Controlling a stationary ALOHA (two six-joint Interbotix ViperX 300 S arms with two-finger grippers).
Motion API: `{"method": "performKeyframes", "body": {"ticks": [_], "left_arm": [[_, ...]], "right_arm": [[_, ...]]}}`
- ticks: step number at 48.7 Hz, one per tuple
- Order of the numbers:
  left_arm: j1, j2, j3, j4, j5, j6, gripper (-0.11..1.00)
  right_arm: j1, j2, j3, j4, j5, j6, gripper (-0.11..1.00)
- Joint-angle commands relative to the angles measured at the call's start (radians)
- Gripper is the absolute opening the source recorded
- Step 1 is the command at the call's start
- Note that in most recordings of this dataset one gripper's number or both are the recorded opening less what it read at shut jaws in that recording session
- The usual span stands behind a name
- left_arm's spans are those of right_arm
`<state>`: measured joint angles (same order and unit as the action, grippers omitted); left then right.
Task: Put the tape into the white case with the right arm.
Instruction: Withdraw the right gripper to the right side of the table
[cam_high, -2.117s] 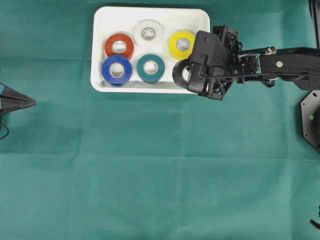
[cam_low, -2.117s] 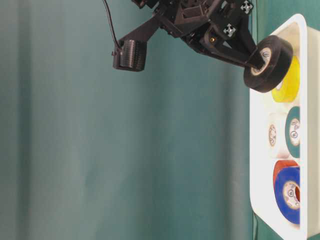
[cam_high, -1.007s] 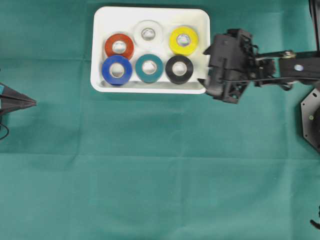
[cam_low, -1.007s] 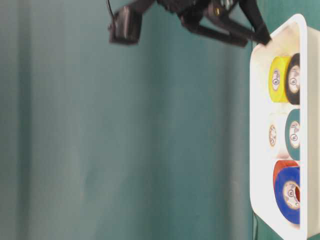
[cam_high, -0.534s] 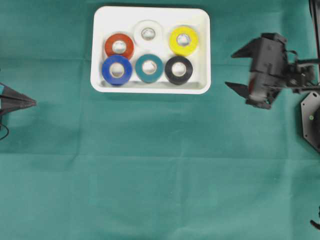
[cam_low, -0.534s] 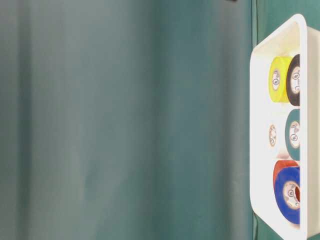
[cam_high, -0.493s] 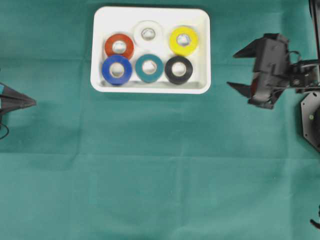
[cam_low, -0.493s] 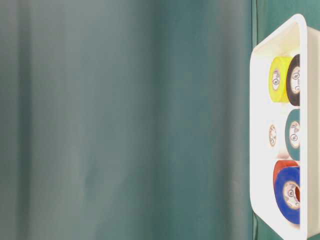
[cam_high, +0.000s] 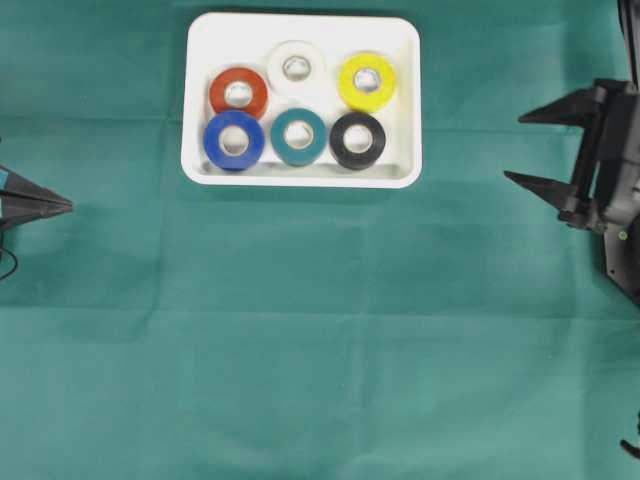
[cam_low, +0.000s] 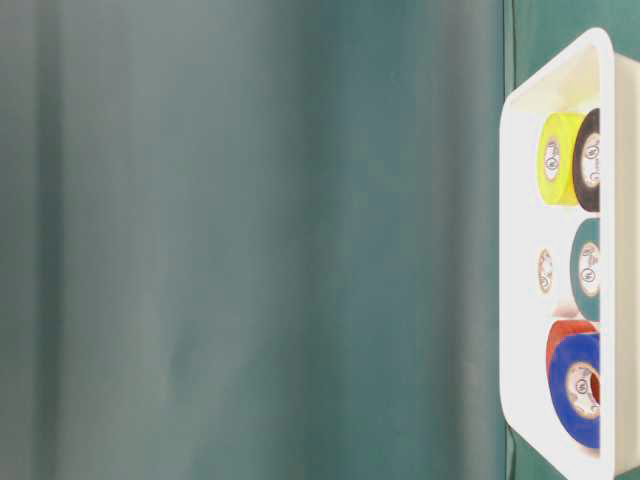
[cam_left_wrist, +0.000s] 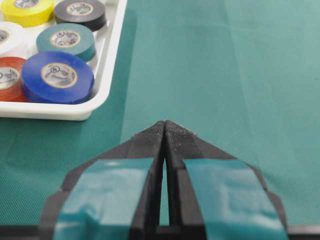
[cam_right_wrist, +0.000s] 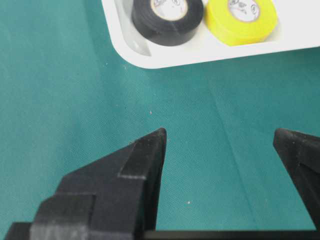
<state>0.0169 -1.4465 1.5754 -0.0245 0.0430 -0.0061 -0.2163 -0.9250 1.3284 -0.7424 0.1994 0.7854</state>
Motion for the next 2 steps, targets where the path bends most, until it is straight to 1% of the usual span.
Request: {"method": "performKeyframes", "body": {"ticks": [1,2], "left_arm": [[0.002,0.008,-0.012,0.0,-0.005,0.002,0.0],[0.002,0.008,-0.012,0.002,-0.005,0.002,0.0]], "right_arm": [[-0.002,-0.049,0.006,0.006,-0.014,0.003,0.62],[-0.002,-0.057,0.011,0.006,-0.018,0.003,0.62]]}}
